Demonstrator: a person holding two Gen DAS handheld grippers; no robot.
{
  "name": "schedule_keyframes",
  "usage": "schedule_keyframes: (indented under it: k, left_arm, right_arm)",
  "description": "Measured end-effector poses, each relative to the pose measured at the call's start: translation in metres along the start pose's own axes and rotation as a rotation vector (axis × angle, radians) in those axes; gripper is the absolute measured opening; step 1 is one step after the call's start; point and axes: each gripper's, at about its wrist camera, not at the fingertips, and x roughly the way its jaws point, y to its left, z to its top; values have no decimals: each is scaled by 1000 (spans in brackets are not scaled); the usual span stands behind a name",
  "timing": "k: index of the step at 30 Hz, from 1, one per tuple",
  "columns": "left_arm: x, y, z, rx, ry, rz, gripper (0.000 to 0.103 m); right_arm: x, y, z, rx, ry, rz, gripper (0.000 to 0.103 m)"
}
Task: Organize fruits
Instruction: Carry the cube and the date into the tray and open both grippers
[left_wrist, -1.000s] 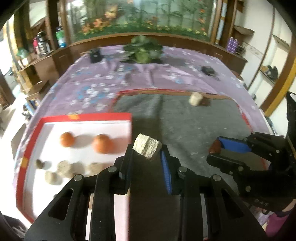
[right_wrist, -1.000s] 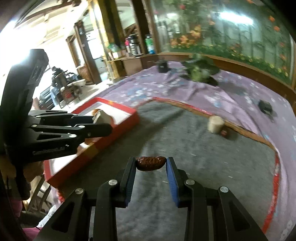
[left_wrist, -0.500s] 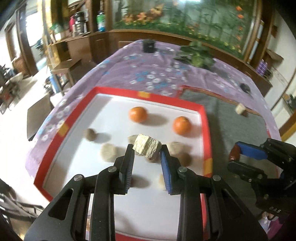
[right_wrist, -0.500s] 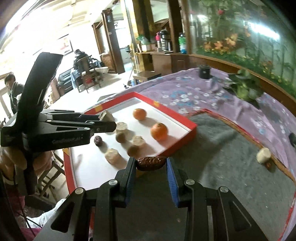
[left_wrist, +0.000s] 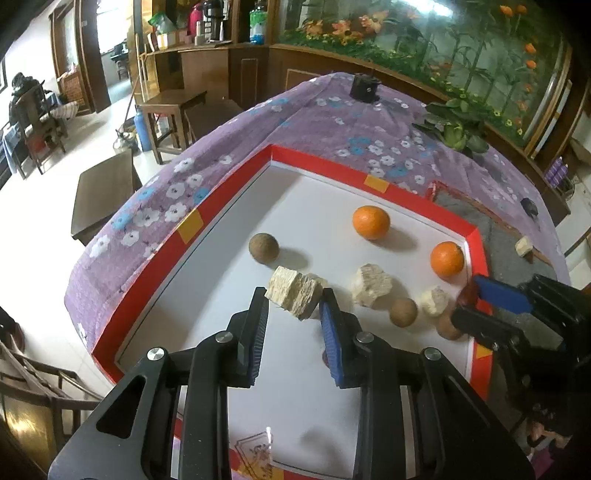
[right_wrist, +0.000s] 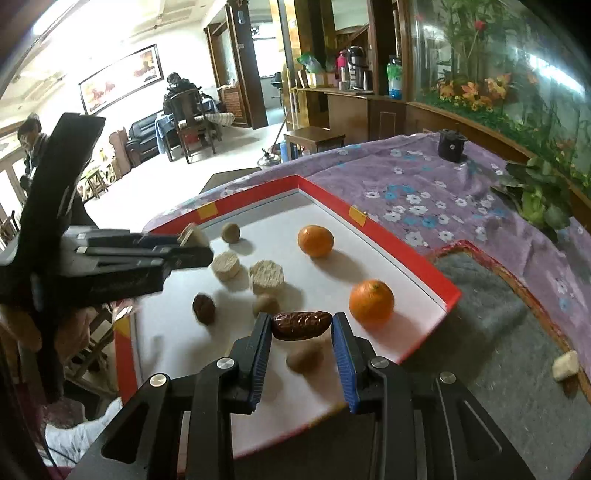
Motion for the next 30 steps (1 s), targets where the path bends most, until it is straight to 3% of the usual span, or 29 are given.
schedule_keyframes:
  k: [11,25,27,30]
  left_arm:
    - [13,4,1,-25,9,18,28]
    - [13,-2,1,-13,-3,62,28]
    - [14,-2,1,-16,-1,68,31]
    - [14,0,0,-24,3,79,47]
  right_arm:
    - [35,-17,16,91,19,1,32]
    - [42,-8,22,34,23,-42,32]
    - [40,-7,21,27,23,-46,42]
    - [37,-6,17,23,24,-44,44]
